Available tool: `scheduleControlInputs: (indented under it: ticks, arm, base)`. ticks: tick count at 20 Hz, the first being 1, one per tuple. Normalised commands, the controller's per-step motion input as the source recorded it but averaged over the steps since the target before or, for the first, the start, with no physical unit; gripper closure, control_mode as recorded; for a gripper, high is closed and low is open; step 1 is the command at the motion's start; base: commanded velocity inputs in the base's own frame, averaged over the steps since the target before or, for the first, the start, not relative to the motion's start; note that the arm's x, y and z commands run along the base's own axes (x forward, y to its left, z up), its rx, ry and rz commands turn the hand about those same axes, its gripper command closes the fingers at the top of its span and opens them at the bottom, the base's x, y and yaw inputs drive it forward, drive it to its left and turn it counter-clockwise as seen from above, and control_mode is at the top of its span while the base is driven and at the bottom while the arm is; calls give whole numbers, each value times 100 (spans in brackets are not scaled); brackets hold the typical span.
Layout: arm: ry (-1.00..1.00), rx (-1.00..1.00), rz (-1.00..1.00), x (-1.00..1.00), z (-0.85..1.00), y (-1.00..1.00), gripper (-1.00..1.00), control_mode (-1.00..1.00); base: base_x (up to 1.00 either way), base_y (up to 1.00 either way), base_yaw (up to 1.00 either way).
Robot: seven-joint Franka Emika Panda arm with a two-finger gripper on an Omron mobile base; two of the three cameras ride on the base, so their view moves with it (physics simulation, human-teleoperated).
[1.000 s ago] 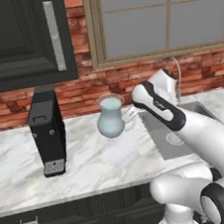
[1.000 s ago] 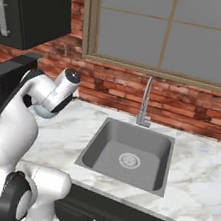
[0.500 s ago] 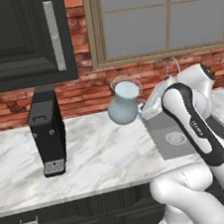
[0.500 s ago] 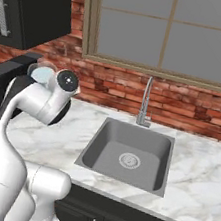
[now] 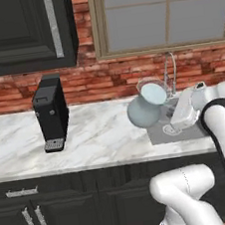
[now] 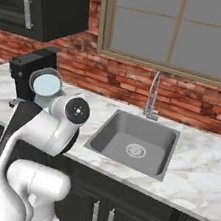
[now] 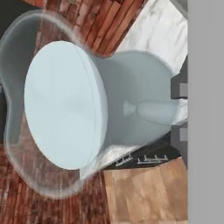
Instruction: Place the pitcher and cup on the dining counter for serving.
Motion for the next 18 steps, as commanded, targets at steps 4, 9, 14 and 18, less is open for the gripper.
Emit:
scheduleControlInputs:
  ticks: [4,9,14,18]
  arm:
    - [0,0,0,0,0,0,100,100]
    - [0,0,0,0,0,0,100,100]
    - [0,0,0,0,0,0,100,100]
    - [0,0,0,0,0,0,100,100]
  base:
    - [-76,2,81]
    - [-17,51,93]
    - [-14,41,100]
    - [-13,14,100]
